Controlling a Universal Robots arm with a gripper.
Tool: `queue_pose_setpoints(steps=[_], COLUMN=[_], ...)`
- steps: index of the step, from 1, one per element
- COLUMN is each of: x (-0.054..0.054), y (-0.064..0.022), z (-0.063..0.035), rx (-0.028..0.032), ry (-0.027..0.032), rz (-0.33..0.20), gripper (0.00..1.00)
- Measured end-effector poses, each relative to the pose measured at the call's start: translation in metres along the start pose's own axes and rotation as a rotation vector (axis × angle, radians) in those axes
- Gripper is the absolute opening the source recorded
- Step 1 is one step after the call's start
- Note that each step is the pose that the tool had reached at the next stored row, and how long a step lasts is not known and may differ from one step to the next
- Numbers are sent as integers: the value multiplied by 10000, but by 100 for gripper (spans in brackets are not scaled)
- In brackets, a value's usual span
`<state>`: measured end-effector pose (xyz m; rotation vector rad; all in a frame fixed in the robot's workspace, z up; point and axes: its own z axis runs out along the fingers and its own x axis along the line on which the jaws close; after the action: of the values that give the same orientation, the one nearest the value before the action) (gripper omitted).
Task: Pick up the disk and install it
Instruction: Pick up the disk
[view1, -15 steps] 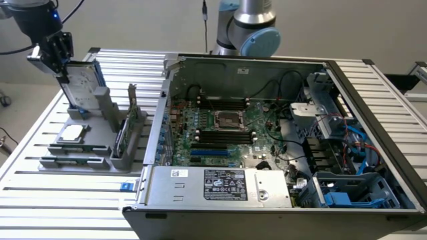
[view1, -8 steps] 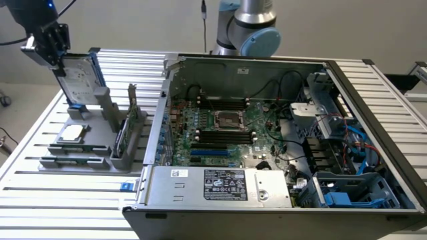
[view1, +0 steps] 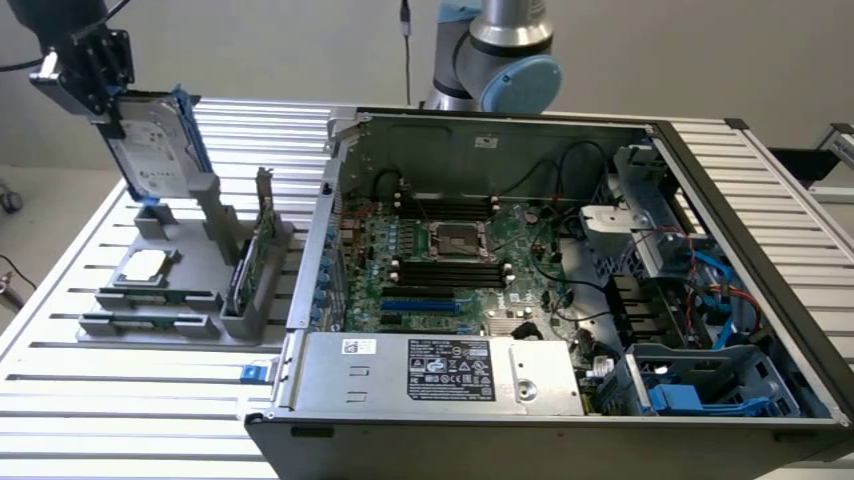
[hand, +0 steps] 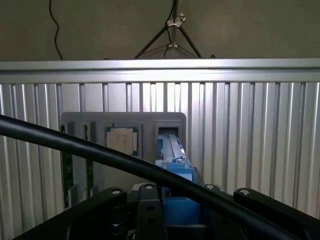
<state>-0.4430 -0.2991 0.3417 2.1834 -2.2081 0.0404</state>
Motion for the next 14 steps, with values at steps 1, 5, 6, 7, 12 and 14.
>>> queue_pose_setpoints(steps=[1,5,6,7,12,14], x=[0,2,3,4,10,14], y=[0,0,0,-1,-58,-121], z=[-11,-56,-76,-101,-258,-338], rx=[37,174,187,197,201,201], ry=[-2,-4,-4,-5,-16,-29], rz=[2,8,9,10,11,11], gripper=[33,33,33,33,33,33])
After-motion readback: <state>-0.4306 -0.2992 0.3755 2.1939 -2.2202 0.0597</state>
